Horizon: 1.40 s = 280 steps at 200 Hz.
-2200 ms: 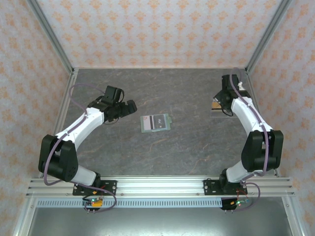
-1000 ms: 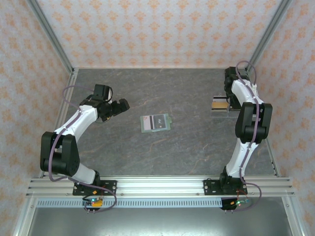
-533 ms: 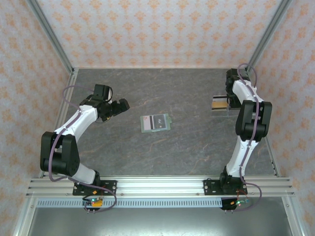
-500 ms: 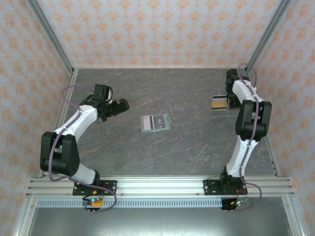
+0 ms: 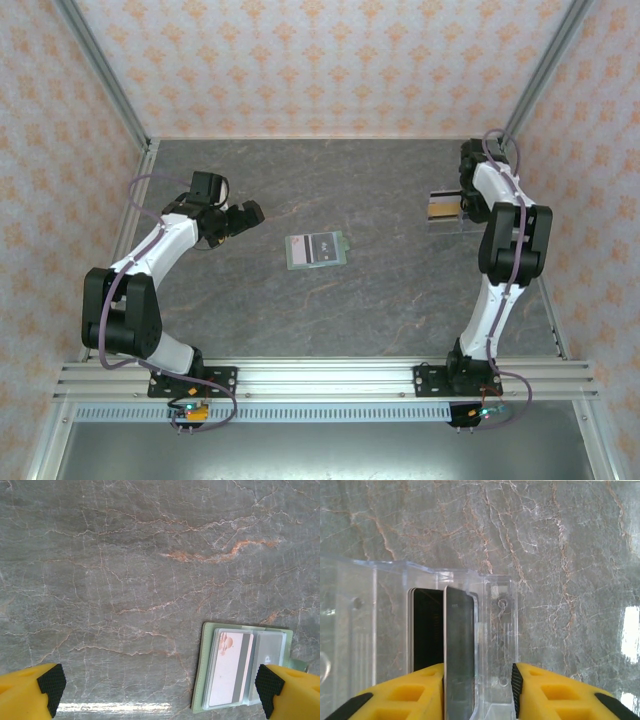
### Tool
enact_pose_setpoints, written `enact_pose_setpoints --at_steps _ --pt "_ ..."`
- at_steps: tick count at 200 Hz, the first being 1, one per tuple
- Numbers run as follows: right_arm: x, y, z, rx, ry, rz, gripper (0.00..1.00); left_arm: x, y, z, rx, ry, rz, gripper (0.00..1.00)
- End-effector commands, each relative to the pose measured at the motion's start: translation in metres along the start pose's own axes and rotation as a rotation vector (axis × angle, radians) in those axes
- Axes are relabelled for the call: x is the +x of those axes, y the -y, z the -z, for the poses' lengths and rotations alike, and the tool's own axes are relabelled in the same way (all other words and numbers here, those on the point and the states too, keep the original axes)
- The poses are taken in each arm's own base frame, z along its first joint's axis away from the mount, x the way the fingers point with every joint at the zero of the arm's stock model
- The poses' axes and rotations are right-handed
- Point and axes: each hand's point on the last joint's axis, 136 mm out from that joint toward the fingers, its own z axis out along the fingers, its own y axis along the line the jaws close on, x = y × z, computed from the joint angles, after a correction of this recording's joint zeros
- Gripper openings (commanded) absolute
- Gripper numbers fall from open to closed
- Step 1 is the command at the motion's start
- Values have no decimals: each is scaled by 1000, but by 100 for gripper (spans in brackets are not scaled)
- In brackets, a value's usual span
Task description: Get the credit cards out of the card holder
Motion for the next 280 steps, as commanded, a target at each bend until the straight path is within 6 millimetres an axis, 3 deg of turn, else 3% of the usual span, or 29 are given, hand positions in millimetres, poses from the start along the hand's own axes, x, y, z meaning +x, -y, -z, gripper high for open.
enact_pose_setpoints --at_steps 1,45,72,89,123,153,179,225,245,280 --pt "-18 -4 35 -87 13 1 40 -3 6 3 29 6 11 100" --pt "-18 -1 50 -134 -10 52 43 -1 7 7 45 11 18 100" --pt "-2 -2 62 -199 -63 150 43 4 9 10 59 6 21 100" --pt "16 -6 77 -262 -89 259 50 8 11 11 65 0 14 100" --pt "84 -17 112 -450 -248 477 55 19 19 7 66 -21 5 100" --pt "155 -17 148 -578 -335 709 57 31 29 0 64 -38 -9 100" --pt "243 -11 178 -710 -484 943 57 42 38 -10 77 -61 -8 100" --pt "364 19 220 -893 -743 1217 56 55 50 -29 107 -105 19 95" --pt "389 26 218 -893 -805 1220 52 58 47 -37 94 -115 38 94" --pt "413 35 197 -830 -852 1242 38 65 52 -51 113 -146 54 87"
